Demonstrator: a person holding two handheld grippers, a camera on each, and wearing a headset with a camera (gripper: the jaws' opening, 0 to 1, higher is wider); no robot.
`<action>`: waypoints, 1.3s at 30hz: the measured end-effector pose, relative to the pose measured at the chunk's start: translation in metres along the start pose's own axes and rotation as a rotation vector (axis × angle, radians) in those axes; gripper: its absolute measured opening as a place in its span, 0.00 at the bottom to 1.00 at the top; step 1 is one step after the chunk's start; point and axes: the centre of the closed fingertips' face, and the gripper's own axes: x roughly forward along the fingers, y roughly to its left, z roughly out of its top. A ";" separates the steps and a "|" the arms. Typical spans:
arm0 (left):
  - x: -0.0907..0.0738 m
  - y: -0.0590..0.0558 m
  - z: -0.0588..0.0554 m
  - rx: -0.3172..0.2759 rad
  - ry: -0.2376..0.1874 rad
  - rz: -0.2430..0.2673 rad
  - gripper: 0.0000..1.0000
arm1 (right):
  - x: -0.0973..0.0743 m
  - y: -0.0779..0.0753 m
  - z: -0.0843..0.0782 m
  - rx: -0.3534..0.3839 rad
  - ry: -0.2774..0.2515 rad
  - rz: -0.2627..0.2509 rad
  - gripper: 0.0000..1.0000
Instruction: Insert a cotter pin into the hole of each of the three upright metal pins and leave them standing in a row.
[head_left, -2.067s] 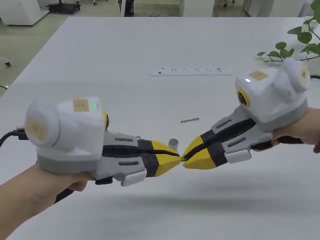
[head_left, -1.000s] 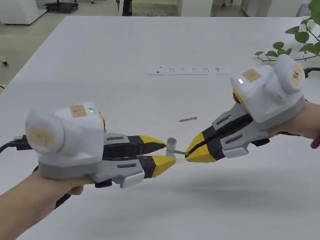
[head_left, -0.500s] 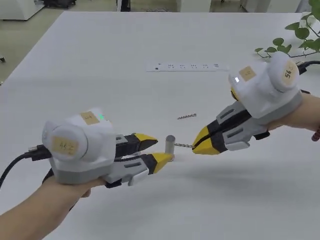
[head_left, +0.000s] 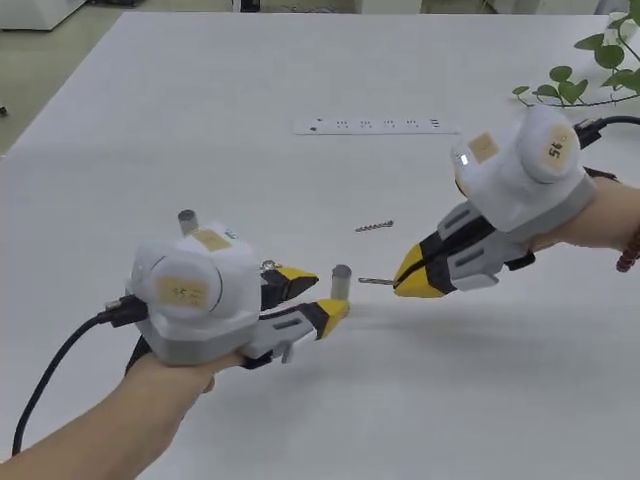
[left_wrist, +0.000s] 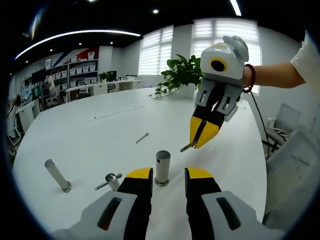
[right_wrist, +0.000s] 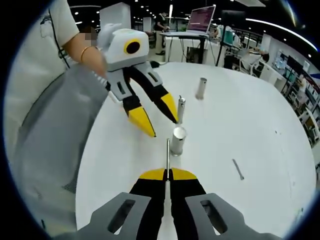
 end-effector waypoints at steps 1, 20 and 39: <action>0.002 0.000 -0.001 0.004 0.005 0.004 0.24 | 0.000 -0.002 -0.001 0.001 0.004 -0.005 0.03; 0.025 0.008 -0.011 -0.014 0.028 0.046 0.18 | 0.014 -0.018 -0.010 -0.026 0.023 -0.021 0.03; 0.031 0.010 -0.013 -0.021 0.036 0.050 0.12 | 0.013 -0.019 -0.002 -0.070 0.012 -0.009 0.03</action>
